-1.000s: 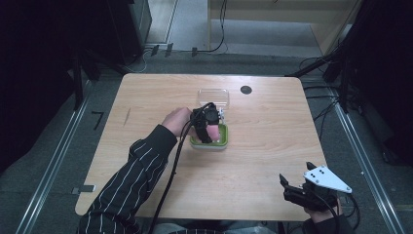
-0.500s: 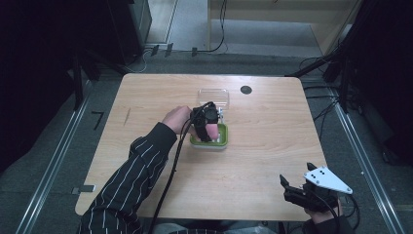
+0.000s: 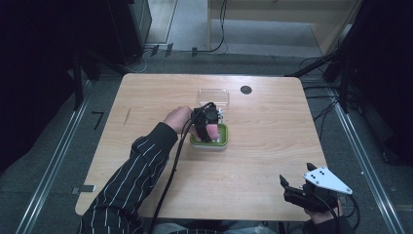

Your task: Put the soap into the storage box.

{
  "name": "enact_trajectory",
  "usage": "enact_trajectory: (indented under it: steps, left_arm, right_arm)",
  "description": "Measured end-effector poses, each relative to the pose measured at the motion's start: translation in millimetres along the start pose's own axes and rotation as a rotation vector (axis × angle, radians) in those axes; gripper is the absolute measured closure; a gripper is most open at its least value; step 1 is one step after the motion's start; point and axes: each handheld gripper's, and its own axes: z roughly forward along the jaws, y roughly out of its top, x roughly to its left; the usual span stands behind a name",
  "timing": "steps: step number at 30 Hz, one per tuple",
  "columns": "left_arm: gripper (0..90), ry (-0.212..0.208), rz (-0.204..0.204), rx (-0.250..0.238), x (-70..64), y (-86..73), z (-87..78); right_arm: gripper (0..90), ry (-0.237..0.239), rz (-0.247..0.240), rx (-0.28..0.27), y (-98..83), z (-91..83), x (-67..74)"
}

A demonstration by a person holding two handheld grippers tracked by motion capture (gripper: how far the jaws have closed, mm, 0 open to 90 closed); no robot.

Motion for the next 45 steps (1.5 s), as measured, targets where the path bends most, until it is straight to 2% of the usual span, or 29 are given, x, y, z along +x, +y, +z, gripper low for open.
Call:
enact_trajectory:
  steps: [18,25,45]
  left_arm:
    - [38.8,0.015,-0.003,0.011,1.6,0.7,10.0]
    - [38.7,0.011,-0.017,0.013,3.0,1.0,12.7]
    - [37.8,0.006,-0.051,-0.023,6.4,-3.1,10.7]
  right_arm:
    - [13.5,0.002,-0.005,-0.001,0.4,0.3,0.1]
    - [13.5,0.001,-0.004,-0.001,0.4,0.3,0.1]
    - [13.4,-0.001,-0.002,-0.002,0.9,0.7,0.4]
